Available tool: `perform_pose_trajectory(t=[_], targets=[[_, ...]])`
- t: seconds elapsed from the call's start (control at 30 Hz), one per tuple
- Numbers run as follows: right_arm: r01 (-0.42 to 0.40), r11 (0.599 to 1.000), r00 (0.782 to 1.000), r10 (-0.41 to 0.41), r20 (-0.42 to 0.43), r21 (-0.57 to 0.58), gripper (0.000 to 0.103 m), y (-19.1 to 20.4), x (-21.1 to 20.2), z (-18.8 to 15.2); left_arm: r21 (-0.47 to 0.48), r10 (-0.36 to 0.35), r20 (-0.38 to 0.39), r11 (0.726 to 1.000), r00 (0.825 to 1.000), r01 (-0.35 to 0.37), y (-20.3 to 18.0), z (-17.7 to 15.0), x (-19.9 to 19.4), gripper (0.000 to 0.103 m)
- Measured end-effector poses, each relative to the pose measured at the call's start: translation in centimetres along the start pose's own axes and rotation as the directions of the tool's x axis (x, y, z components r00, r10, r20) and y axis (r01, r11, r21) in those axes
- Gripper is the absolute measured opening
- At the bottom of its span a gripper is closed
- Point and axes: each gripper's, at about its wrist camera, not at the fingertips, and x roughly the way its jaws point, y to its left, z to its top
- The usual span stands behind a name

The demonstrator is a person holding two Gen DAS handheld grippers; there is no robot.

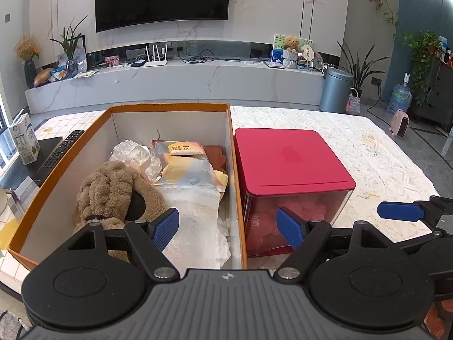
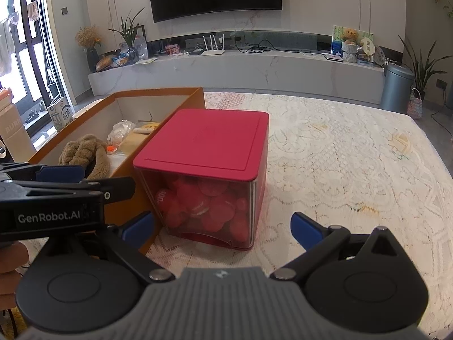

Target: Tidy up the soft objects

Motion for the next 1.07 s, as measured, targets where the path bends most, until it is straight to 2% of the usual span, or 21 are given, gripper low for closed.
perform_pose_trajectory(t=[1.07], targets=[[0.009,1.0,1.0,-0.009,-0.021,-0.003,0.1,0.1,0.37,-0.16,0.002,0.022,-0.019,1.0,1.0,-0.022,-0.16,-0.29,0.23,0.092]])
